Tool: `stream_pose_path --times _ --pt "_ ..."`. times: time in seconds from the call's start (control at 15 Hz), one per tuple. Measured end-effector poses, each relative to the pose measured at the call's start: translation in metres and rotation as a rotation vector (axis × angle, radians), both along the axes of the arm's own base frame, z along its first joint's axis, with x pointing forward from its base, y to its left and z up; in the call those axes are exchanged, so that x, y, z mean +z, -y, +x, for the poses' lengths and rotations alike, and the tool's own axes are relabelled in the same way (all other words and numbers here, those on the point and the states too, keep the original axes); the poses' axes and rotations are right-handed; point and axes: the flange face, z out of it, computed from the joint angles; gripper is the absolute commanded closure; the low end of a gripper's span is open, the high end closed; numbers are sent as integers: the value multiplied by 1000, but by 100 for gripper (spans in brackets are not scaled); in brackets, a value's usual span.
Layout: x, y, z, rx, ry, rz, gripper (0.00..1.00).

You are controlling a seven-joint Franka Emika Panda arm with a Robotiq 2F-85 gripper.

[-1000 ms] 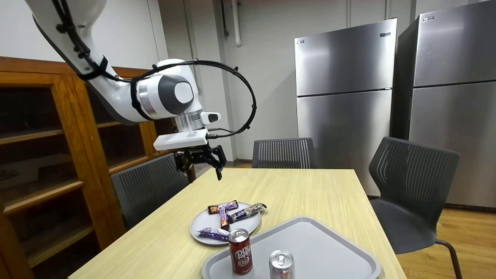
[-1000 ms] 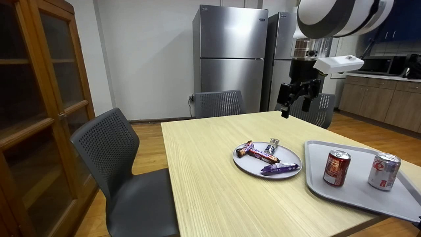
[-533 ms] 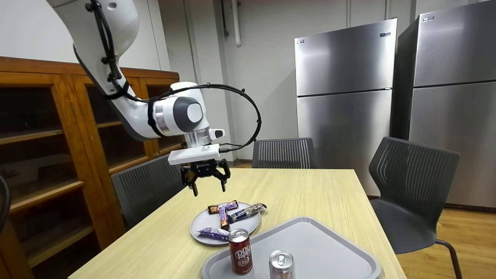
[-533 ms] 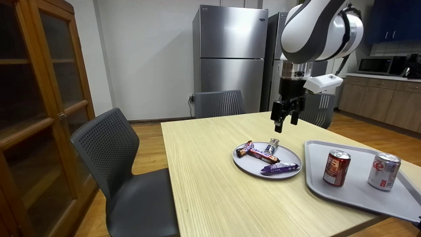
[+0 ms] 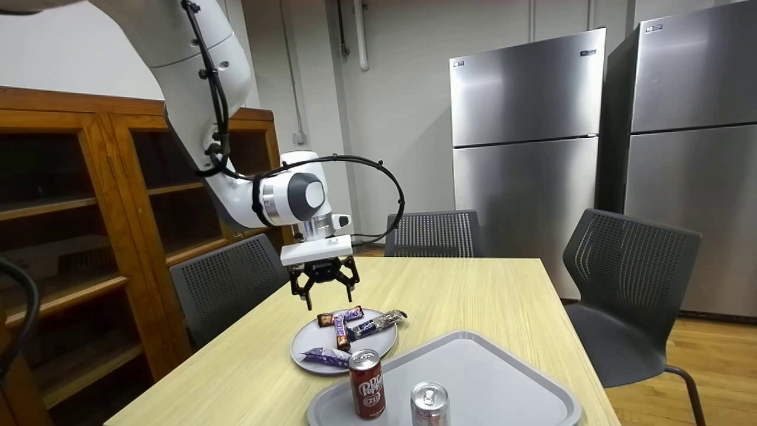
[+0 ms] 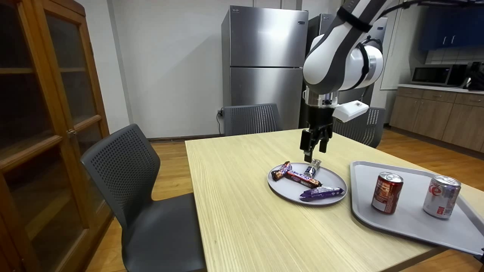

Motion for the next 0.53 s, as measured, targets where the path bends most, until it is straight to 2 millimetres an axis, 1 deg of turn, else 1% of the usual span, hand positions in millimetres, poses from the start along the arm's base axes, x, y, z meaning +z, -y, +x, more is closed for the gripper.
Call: stream_pose_path --times 0.33,0.53 --pt "-27 -10 30 19 -6 6 0" --pt "-43 -13 44 34 -9 2 0"
